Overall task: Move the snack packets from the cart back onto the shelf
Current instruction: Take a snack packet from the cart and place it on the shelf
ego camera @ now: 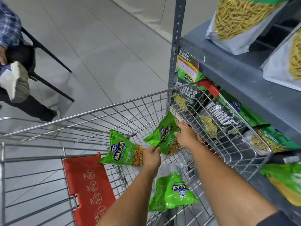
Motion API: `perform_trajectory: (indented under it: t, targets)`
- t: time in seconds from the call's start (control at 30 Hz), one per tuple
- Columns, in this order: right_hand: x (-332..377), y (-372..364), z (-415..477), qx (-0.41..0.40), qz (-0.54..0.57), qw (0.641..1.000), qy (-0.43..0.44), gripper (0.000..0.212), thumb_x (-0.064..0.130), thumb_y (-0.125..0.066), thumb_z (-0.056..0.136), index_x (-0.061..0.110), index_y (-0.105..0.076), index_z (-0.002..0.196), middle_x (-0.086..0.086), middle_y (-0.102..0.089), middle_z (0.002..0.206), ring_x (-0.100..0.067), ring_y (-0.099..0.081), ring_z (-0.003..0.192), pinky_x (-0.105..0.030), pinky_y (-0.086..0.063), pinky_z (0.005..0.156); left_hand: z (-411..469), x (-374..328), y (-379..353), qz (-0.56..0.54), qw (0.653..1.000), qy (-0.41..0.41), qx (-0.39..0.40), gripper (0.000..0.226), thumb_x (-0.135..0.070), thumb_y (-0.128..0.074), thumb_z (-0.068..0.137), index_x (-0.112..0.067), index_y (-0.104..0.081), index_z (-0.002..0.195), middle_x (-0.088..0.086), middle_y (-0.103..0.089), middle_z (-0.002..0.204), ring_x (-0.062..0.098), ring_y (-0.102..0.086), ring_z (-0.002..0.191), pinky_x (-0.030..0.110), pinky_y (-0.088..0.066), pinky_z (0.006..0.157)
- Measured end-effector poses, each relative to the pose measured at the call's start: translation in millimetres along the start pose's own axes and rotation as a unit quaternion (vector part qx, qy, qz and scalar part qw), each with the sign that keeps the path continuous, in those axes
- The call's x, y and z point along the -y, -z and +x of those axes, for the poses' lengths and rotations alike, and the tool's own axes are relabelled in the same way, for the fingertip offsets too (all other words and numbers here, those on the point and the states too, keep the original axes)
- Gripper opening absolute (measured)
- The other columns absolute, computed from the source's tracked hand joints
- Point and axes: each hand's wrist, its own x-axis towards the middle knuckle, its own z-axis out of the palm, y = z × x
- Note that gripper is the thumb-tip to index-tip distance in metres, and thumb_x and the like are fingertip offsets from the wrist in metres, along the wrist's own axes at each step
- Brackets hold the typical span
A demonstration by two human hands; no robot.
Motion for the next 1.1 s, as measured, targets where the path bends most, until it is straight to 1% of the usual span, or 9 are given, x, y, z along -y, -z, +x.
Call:
perform_trajectory:
  t: [0.1,0.2,0.57,0.67,0.77,0.83,0.93,1.03,1.1]
  targets:
    - [0,1,4,-0.012,-0.010,1.000,0.007,0.015,0.019,-0.054,0.092,0.022,-0.063,0.103,-0.011,-0.064,0.108,-0.021,-0.055,0.073,-0.023,-0.036,0.053,0,2,0,0.004,1.000,0.001,0.004,0.021,-0.016,-0.049,0.096,0.003,-0.057,0.089,0.009,-0.041,0.069,0.015,-0.033,0.056,0.031,-0.029,0.058]
    - [-6,8,0,-0.044,-0.026,0.999,-0.005,0.025,0.020,-0.053,0.092,0.019,-0.053,0.067,-0.005,-0.060,0.076,-0.018,-0.049,0.056,-0.023,-0.032,0.047,-6,-1,-2,0.009,1.000,-0.008,0.010,0.020,-0.017,-0.049,0.095,-0.001,-0.057,0.086,0.006,-0.038,0.064,0.015,-0.030,0.054,0.030,-0.025,0.055]
    - [-5,85,-81,-0.132,0.149,0.980,0.016,0.034,0.024,-0.058,0.090,0.016,-0.047,0.058,0.002,-0.048,0.058,-0.015,-0.043,0.051,-0.026,-0.035,0.049,-74,-93,1,-0.001,0.975,-0.220,0.040,0.031,-0.022,-0.053,0.094,-0.004,-0.053,0.070,0.008,-0.036,0.063,0.016,-0.030,0.058,0.030,-0.025,0.056]
    - [-1,119,-123,-0.191,0.199,0.960,0.054,0.035,0.026,-0.060,0.088,0.018,-0.048,0.056,0.005,-0.045,0.051,-0.012,-0.040,0.048,-0.026,-0.029,0.047,-108,-124,-4,0.002,0.958,-0.282,0.062,0.033,-0.019,-0.054,0.094,-0.007,-0.058,0.064,0.004,-0.048,0.056,0.012,-0.042,0.054,0.024,-0.033,0.053]
    - [2,159,-160,-0.270,0.232,0.930,0.096,0.025,0.029,-0.062,0.086,0.015,-0.059,0.065,0.007,-0.051,0.054,-0.008,-0.044,0.050,-0.020,-0.033,0.047,-145,-157,-13,0.002,0.936,-0.342,0.083,0.036,-0.023,-0.057,0.093,-0.011,-0.062,0.059,-0.001,-0.054,0.051,0.004,-0.041,0.044,0.019,-0.035,0.045]
    - [-2,185,-182,-0.324,0.250,0.906,0.108,0.019,0.034,-0.062,0.085,0.018,-0.064,0.074,0.010,-0.059,0.061,0.002,-0.049,0.054,-0.012,-0.035,0.048,-173,-178,-23,-0.005,0.917,-0.381,0.118,0.037,-0.029,-0.058,0.091,-0.003,-0.063,0.066,0.015,-0.057,0.058,0.012,-0.047,0.053,0.029,-0.040,0.051]
    - [-12,224,-216,-0.384,0.311,0.859,0.133,0.021,0.042,-0.061,0.079,0.022,-0.063,0.073,0.010,-0.065,0.064,0.006,-0.052,0.057,-0.015,-0.040,0.052,-213,-210,-50,-0.028,0.880,-0.449,0.155,0.051,-0.040,-0.058,0.086,0.010,-0.058,0.076,0.012,-0.050,0.062,0.016,-0.043,0.059,0.032,-0.036,0.057]
    - [-27,261,-243,-0.451,0.360,0.802,0.152,0.019,0.042,-0.061,0.075,0.023,-0.062,0.073,0.024,-0.062,0.058,0.009,-0.052,0.057,-0.010,-0.039,0.056,-250,-233,-88,-0.041,0.854,-0.457,0.245,0.056,-0.042,-0.057,0.085,0.014,-0.056,0.081,0.010,-0.051,0.076,0.020,-0.045,0.071,0.035,-0.038,0.068]
    - [-44,285,-259,-0.489,0.382,0.771,0.146,0.016,0.040,-0.064,0.075,0.024,-0.065,0.075,0.021,-0.065,0.064,0.006,-0.055,0.063,-0.013,-0.043,0.063,-272,-242,-116,-0.044,0.842,-0.449,0.297,0.048,-0.031,-0.057,0.090,0.014,-0.051,0.073,0.009,-0.046,0.070,0.019,-0.041,0.067,0.033,-0.034,0.065]
